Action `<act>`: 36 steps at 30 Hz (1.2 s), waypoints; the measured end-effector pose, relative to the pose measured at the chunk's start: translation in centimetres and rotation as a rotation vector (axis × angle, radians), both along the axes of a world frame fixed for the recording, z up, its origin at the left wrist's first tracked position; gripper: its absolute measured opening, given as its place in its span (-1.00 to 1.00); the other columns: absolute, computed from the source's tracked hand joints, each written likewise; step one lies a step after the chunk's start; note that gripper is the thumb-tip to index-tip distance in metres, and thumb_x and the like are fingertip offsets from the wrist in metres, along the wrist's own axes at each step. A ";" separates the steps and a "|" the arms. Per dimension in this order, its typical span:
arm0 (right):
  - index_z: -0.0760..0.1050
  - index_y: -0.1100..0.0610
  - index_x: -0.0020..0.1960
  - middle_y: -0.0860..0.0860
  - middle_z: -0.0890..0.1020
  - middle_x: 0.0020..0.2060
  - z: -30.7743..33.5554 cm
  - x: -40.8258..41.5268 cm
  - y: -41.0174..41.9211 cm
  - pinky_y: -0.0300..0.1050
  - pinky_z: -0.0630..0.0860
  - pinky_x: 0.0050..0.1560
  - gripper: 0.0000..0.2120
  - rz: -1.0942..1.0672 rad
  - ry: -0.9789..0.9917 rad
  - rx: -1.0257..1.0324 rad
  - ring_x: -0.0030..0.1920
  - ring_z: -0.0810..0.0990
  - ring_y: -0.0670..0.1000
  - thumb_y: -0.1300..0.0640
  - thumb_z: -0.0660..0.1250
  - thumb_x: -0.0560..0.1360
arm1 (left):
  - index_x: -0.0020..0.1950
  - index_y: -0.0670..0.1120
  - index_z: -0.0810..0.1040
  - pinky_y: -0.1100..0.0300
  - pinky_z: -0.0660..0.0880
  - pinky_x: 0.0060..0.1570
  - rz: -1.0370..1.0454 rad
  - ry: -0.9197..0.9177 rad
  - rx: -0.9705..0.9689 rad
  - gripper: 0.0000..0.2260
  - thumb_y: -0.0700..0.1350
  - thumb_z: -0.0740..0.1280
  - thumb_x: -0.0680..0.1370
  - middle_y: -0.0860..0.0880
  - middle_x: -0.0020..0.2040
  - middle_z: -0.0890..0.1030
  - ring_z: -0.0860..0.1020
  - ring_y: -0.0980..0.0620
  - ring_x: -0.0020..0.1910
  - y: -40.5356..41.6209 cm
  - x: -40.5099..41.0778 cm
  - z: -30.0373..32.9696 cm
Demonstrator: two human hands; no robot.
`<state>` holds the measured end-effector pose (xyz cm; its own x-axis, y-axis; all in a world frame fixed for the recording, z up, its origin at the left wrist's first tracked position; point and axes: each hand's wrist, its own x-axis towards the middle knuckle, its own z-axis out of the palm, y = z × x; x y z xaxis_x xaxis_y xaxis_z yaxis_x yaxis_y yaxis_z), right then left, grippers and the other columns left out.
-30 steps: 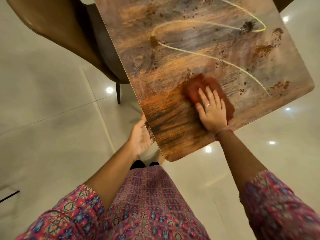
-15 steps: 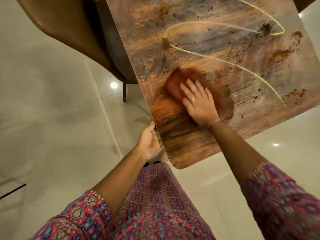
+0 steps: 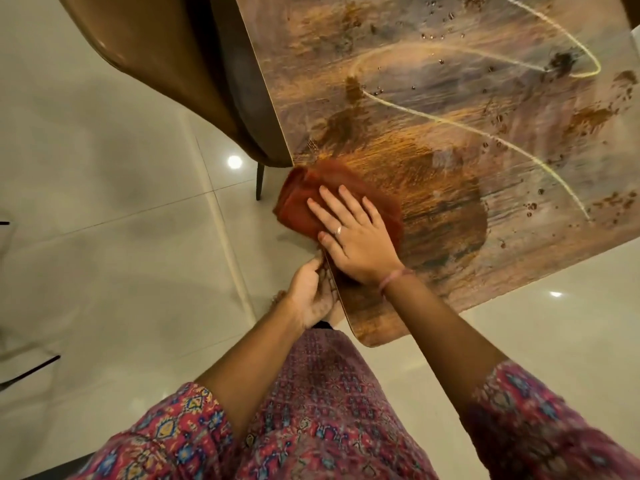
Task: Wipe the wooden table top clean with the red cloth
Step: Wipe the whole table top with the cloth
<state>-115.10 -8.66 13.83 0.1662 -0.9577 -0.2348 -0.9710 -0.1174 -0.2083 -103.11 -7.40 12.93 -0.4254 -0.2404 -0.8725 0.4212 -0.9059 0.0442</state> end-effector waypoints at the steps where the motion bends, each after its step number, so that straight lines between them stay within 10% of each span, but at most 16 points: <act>1: 0.09 -0.15 0.55 -0.09 0.13 0.56 0.0 0.0 -2.3 0.07 0.00 0.49 -0.49 -0.027 -0.001 -0.011 0.56 0.05 0.01 -0.12 -0.01 0.61 | 0.14 -0.18 0.56 0.12 0.56 0.02 -0.008 -0.007 -0.008 -0.62 0.02 0.05 0.67 -0.12 -0.07 0.67 0.64 -0.01 -0.07 -0.1 0.0 0.2; 6: 0.02 -0.11 0.57 -0.08 0.05 0.57 -0.4 -0.2 -10.1 0.12 -0.04 0.52 -0.49 -0.276 -0.031 -0.026 0.57 -0.03 0.04 -0.10 -0.03 0.63 | 0.26 -0.10 0.53 0.12 0.53 0.04 -0.030 -0.049 -0.038 -0.62 0.07 0.05 0.66 -0.07 -0.01 0.63 0.59 -0.01 0.00 0.5 -0.4 0.4; 10: 0.03 -0.06 0.57 -0.04 0.08 0.57 -0.6 1.1 0.3 0.09 -0.02 0.50 -0.48 -0.229 -0.028 -0.078 0.57 0.00 0.05 -0.08 -0.03 0.64 | 0.08 -0.12 0.58 0.18 0.59 -0.27 0.064 -0.053 -0.010 -0.62 0.09 0.06 0.65 -0.08 -0.16 0.69 0.67 0.01 -0.19 0.5 0.3 0.0; 14: 0.01 -0.14 0.55 -0.09 0.09 0.55 0.3 -4.3 9.2 0.12 0.07 0.46 -0.48 -0.125 -0.035 0.008 0.55 0.09 0.05 -0.12 -0.03 0.61 | 0.18 -0.08 0.51 0.16 0.50 -0.16 0.046 -0.099 -0.024 -0.67 0.09 0.10 0.64 -0.05 -0.04 0.62 0.58 0.02 -0.06 1.1 -0.3 0.4; 21: 0.02 -0.06 0.57 -0.02 0.04 0.58 -0.3 -11.5 -3.6 0.23 0.03 0.49 -0.47 -0.740 0.065 -0.043 0.57 -0.01 0.09 -0.06 0.03 0.64 | 0.16 -0.01 0.54 0.11 0.50 -0.02 -0.024 -0.132 -0.124 -0.66 0.17 0.14 0.60 -0.03 0.07 0.62 0.57 0.01 0.05 4.0 -0.9 0.6; 30: 0.00 -0.14 0.56 -0.09 0.08 0.56 0.2 -11.9 13.6 0.12 0.05 0.48 -0.48 -0.045 -0.002 0.005 0.56 0.02 0.02 -0.14 -0.05 0.61 | 0.28 -0.10 0.52 0.00 0.57 0.00 0.046 -0.154 -0.086 -0.51 0.23 0.12 0.59 -0.13 0.13 0.64 0.62 -0.11 0.10 8.1 -2.6 0.0; 36: 0.00 -0.03 0.58 0.02 0.04 0.58 0.1 -19.8 5.3 0.17 0.03 0.50 -0.45 -0.632 0.127 -0.036 0.57 -0.01 0.10 -0.10 -0.04 0.61 | 0.35 -0.08 0.47 -0.09 0.41 0.28 0.453 -0.164 -0.009 -0.49 0.23 0.08 0.60 -0.16 0.25 0.56 0.51 -0.17 0.23 11.8 -5.6 -0.5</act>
<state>-134.94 -3.32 13.96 -0.4598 -0.8694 -0.1812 -0.8719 0.4806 -0.0938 -108.76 4.37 12.44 -0.1328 -0.3776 -0.9164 0.7602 -0.6321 0.1503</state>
